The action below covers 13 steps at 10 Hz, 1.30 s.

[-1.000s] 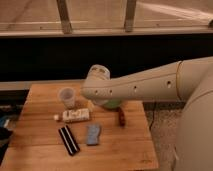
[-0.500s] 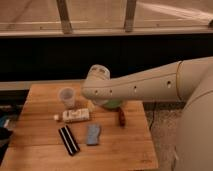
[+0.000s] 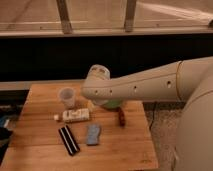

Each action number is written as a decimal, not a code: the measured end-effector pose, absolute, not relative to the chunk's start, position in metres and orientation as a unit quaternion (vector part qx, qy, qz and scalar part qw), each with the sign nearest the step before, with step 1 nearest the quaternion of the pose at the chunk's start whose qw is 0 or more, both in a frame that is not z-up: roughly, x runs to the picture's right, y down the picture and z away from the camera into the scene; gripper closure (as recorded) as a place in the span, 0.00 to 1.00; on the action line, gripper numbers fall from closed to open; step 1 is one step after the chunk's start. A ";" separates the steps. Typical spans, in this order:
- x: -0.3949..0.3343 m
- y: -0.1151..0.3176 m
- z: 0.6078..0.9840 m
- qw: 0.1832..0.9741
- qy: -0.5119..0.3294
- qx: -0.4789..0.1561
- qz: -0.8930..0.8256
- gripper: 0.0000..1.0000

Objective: Place the eraser on the white sponge

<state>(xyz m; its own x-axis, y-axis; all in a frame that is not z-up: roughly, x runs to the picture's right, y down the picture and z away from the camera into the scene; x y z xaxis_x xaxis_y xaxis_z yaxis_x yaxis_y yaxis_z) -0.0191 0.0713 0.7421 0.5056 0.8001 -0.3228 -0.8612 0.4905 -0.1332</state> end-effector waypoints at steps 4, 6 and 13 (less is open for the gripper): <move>-0.019 0.071 0.742 0.856 0.109 -0.140 0.485 0.20; -0.019 0.071 0.742 0.856 0.109 -0.140 0.485 0.20; -0.053 0.082 0.737 0.869 0.104 -0.143 0.463 0.20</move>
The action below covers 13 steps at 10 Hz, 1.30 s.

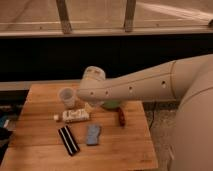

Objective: Place the eraser on the white sponge

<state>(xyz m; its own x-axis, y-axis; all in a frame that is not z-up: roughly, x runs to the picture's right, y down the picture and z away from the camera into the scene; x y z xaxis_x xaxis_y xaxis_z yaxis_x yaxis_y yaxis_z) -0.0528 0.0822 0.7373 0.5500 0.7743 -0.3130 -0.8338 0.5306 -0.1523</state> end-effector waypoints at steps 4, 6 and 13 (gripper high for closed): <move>-0.123 0.100 0.733 0.876 0.085 -0.166 0.446 0.20; -0.118 0.099 0.734 0.875 0.090 -0.163 0.448 0.20; -0.150 0.150 0.722 0.886 0.100 -0.214 0.398 0.20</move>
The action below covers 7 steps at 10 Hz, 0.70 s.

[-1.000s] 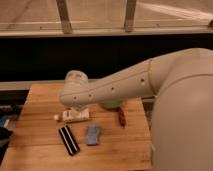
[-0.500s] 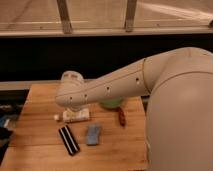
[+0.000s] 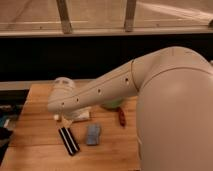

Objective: Place the eraser on the white sponge

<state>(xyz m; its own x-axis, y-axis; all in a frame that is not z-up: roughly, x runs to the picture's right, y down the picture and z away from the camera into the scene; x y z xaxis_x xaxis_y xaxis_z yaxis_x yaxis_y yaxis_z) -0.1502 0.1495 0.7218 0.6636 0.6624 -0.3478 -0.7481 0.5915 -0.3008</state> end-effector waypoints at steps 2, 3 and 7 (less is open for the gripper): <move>-0.155 0.159 0.725 0.885 0.095 -0.230 0.395 0.20; -0.163 0.166 0.728 0.884 0.089 -0.239 0.393 0.20; -0.183 0.188 0.744 0.883 0.080 -0.259 0.382 0.20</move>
